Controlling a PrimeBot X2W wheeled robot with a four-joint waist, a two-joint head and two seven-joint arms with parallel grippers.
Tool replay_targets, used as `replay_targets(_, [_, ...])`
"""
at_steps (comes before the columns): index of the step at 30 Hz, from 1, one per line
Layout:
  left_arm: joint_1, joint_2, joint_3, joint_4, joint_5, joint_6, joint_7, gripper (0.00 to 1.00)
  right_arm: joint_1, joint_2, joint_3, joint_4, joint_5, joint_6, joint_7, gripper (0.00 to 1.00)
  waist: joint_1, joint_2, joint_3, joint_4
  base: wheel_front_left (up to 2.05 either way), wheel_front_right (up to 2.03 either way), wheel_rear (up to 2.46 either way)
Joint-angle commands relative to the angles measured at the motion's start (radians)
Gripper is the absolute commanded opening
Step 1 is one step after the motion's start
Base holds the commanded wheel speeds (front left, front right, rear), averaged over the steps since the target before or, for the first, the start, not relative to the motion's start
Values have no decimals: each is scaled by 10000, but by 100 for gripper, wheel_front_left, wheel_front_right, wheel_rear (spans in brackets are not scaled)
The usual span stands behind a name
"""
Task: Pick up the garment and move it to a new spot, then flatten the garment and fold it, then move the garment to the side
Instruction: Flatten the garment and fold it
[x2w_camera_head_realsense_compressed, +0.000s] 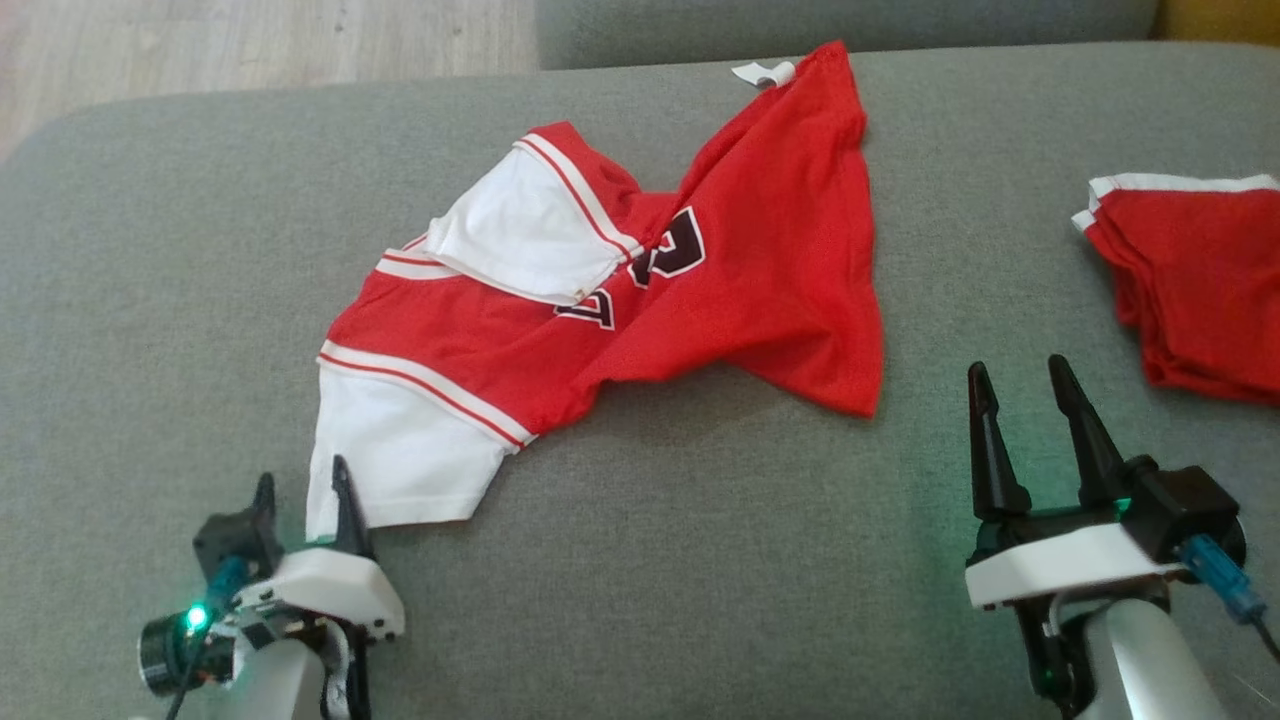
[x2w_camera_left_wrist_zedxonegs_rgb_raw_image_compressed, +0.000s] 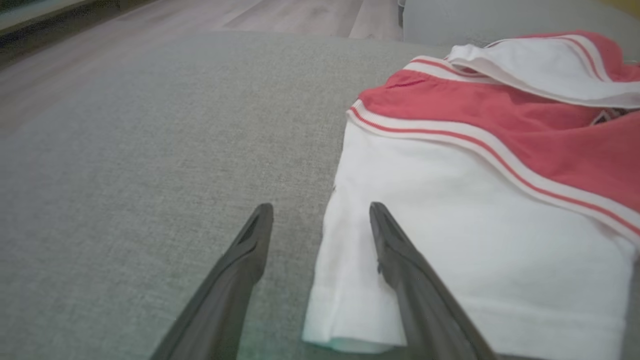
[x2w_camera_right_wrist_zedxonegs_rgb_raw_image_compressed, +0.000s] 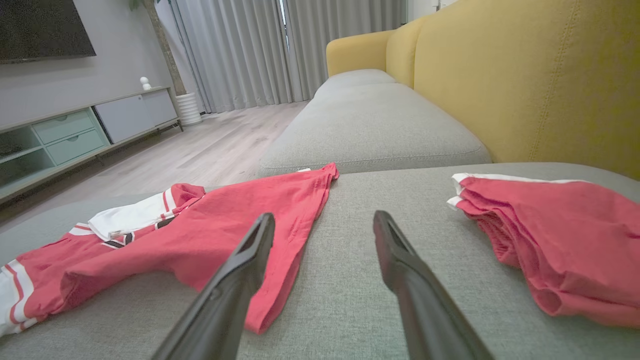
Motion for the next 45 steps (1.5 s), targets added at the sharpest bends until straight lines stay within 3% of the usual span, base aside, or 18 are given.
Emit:
replay_targets(1, [-352,230,390,-96,-75,133,17,100,-466,-28,269,-299,59,-7,-108,100,-1,0,56,-47,0,0,0])
replay_targets(4, [-431,216,371,300,-137,205,323,100,-458,-28,268,-299,85,-7,-108,100,-1,0,97,-90,0,0,0])
replay_targets(12, [-473,166,-3,774,-224,-131,1194,100,-482,-28,240,-264,138,-7,-109,100,-1,0,78,-127,0,0,0])
replay_targets(13, [-465,163,-111,741,-213,-248,1234,59,-479,-28,229,-249,159,-7,-109,100,-1,0,51,-110,0,0,0])
replay_targets(14, [-456,158,-157,708,-217,-309,1247,12,-479,-28,226,-240,168,-7,-109,100,-1,0,39,-96,0,0,0])
replay_targets(15, [-444,154,-209,673,-218,-376,1261,0,-480,-28,226,-231,177,-7,-109,100,-1,0,23,-81,0,0,0])
replay_targets(25, [-461,133,-79,-503,-439,-541,90,0,-562,-28,611,439,206,-7,-109,100,-1,0,-210,134,0,0,0])
replay_targets(30, [-478,60,116,-1551,-569,-670,-647,0,-929,-28,890,1619,937,-7,280,100,-1,0,-233,330,0,0,0])
replay_targets(45, [-64,-193,276,-3634,-162,-854,-859,0,-2967,-28,1801,5477,2861,-7,1304,100,-1,0,9,792,0,0,0])
